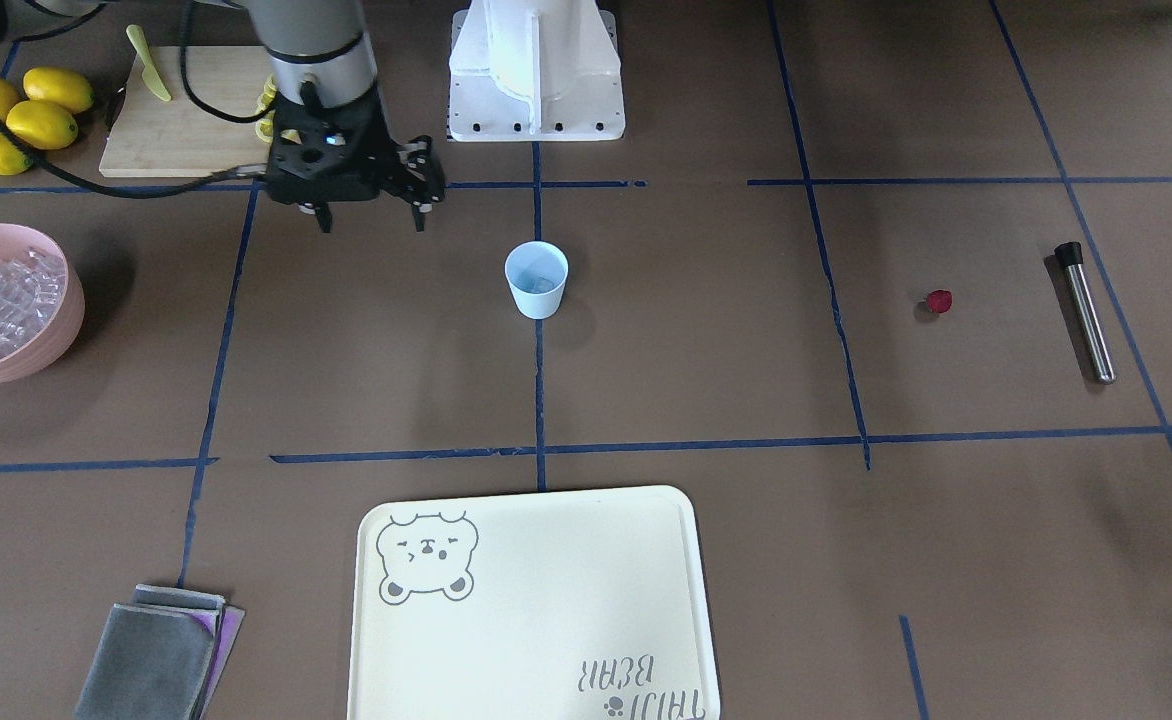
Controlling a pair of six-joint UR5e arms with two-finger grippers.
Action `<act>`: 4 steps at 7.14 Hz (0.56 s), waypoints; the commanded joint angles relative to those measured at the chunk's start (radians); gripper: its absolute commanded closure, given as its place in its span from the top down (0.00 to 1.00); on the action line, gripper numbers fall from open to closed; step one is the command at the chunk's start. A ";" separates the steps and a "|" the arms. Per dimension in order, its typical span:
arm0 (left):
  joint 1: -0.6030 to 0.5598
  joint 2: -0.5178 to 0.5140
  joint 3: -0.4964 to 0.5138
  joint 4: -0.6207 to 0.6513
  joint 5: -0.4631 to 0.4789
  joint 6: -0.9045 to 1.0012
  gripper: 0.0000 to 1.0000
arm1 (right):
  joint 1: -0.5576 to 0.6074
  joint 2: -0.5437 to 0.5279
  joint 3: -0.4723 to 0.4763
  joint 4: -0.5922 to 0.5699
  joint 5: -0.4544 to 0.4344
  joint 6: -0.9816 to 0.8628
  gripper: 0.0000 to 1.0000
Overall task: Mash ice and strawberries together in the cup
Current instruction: 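Move the right gripper back over the pink bowl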
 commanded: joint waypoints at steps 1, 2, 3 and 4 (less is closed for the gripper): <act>0.000 0.004 -0.006 0.000 0.000 0.000 1.00 | 0.149 -0.198 0.097 0.003 0.029 -0.192 0.99; 0.000 0.004 -0.008 0.000 0.000 0.000 1.00 | 0.241 -0.281 0.120 0.015 0.101 -0.262 0.99; 0.000 0.004 -0.008 0.000 0.000 -0.002 1.00 | 0.339 -0.382 0.115 0.096 0.179 -0.312 0.99; 0.000 0.002 -0.008 0.000 0.000 -0.003 1.00 | 0.393 -0.483 0.091 0.206 0.221 -0.333 0.99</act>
